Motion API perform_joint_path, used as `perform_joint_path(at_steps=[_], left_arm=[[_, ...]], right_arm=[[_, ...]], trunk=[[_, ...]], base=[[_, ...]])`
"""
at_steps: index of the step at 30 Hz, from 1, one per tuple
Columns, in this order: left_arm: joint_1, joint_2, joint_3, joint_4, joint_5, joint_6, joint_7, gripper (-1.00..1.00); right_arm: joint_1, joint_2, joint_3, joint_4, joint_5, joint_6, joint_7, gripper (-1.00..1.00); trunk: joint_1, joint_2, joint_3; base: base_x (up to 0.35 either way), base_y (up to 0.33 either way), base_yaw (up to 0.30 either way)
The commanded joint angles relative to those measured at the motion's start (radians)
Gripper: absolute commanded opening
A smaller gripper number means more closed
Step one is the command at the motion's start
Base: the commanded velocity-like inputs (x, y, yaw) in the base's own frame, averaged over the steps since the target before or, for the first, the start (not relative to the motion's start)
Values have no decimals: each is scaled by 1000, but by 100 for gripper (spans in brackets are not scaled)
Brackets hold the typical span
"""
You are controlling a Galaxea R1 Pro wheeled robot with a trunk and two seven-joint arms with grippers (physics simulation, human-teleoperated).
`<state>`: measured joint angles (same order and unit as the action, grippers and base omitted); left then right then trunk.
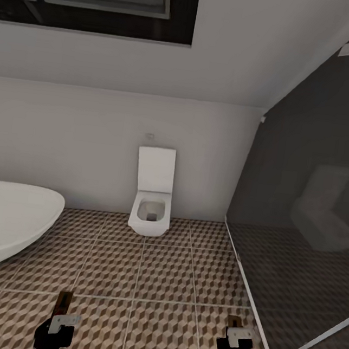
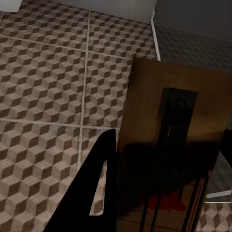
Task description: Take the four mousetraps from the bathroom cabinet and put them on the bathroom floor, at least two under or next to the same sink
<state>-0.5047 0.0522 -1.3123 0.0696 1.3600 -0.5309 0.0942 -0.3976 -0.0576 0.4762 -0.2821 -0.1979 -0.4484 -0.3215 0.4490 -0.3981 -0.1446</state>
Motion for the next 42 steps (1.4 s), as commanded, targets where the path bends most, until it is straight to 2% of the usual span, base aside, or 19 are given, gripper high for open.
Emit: perform_joint_path(at_steps=[1, 26, 42], left_arm=[[-1, 0, -7, 0, -7, -1, 13, -100], [0, 0, -7, -1, -7, 0, 13, -100], [-1, 0, -7, 0, -7, 0, 13, -100]], right_arm=[[-1, -1, 9, 0, -11, -4, -2, -100], [-1, -1, 9, 0, -11, -4, -2, -100], [-1, -1, 9, 0, -11, -5, -2, -100]], trunk=[[1, -2, -2], [1, -2, -2], [1, -2, -2]], base=[[230, 4, 0], [185, 0, 0], [20, 0, 72]])
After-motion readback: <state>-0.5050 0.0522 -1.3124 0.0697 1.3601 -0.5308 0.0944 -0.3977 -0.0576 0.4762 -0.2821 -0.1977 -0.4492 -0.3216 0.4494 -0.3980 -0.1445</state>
